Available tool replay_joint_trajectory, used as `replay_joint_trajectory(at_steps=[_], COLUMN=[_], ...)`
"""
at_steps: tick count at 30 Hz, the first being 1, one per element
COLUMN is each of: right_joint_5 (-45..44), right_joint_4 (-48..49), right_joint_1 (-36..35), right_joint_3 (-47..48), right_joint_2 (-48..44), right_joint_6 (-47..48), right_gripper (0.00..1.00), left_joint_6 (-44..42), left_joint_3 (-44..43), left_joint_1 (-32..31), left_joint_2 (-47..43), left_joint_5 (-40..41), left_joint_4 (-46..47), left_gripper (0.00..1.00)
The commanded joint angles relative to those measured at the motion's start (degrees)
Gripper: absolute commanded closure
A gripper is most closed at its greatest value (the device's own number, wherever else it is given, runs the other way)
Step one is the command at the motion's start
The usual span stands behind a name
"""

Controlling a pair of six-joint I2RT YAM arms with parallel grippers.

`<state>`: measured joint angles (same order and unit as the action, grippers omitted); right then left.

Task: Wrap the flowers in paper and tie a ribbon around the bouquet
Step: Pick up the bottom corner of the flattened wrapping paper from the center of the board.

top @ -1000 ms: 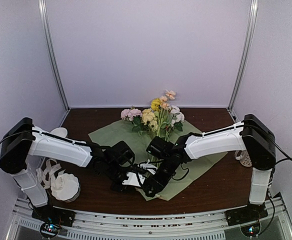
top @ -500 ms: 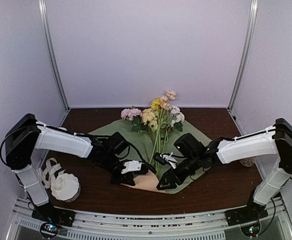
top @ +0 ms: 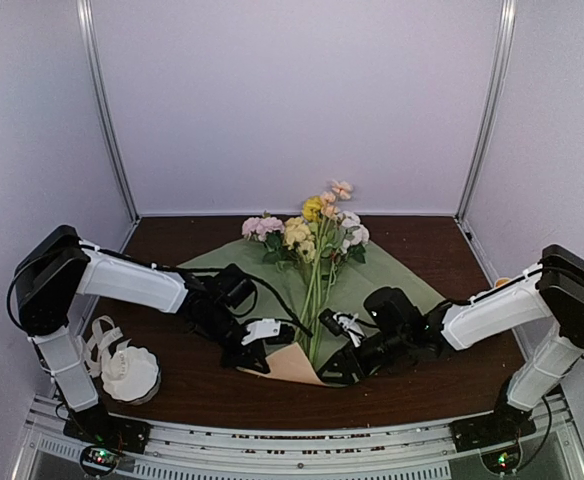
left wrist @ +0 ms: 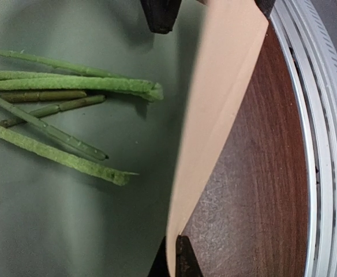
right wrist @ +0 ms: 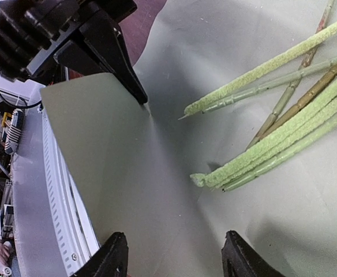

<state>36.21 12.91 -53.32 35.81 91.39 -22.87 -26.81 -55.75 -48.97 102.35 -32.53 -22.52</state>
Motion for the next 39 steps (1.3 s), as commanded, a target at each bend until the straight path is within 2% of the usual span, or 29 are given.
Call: replay_joint_trajectory(at_steps=[1, 8, 13, 20, 22, 24, 27, 29, 35, 39], right_joint_5=[1.1, 0.8, -5.0, -9.9, -9.9, -9.7, -9.9, -9.8, -6.4, -4.3], right_joint_4=[7.2, 10.5, 5.5, 2.0, 1.7, 0.9, -1.4, -2.1, -0.9, -5.0], right_joint_1=[-1.0, -2.1, -5.9, -6.6, -6.6, -6.6, -6.4, -5.7, -1.4, -0.2], right_joint_3=[-3.2, -7.8, -6.1, -3.0, -2.5, -1.6, -0.5, -0.3, 0.1, 3.5], right_joint_2=[-0.8, -6.0, -7.5, -4.9, -2.8, -0.9, 0.0, -0.7, -1.2, 1.0], right_joint_6=[-2.0, -1.6, 4.9, 8.6, 8.5, 8.1, 8.3, 7.9, 3.0, 2.7], right_gripper=[0.42, 0.42, 0.43, 0.44, 0.48, 0.57, 0.88, 1.00, 1.00, 1.00], left_joint_6=[1.6, 1.8, 1.8, 1.7, 1.7, 1.6, 1.6, 1.3, 2.4, 4.9], left_joint_3=[-1.4, -2.1, -2.1, -2.1, -2.3, -2.3, -2.3, -1.7, -1.5, -0.6], left_joint_1=[0.8, 1.6, 1.7, 1.7, 1.8, 1.8, 1.7, 1.8, 1.9, 1.9], left_joint_2=[1.0, 2.1, 2.2, 2.2, 2.2, 2.2, 1.8, 1.0, 0.2, -1.8], left_joint_5=[-2.1, -3.7, -3.8, -4.0, -4.0, -4.0, -3.5, -3.2, -2.2, 0.4], left_joint_4=[1.4, 1.0, 0.9, 0.7, 0.6, 0.6, 0.5, 1.2, 2.8, 6.1], left_gripper=[1.00, 1.00, 1.00, 1.00, 1.00, 1.00, 1.00, 1.00, 1.00, 0.98])
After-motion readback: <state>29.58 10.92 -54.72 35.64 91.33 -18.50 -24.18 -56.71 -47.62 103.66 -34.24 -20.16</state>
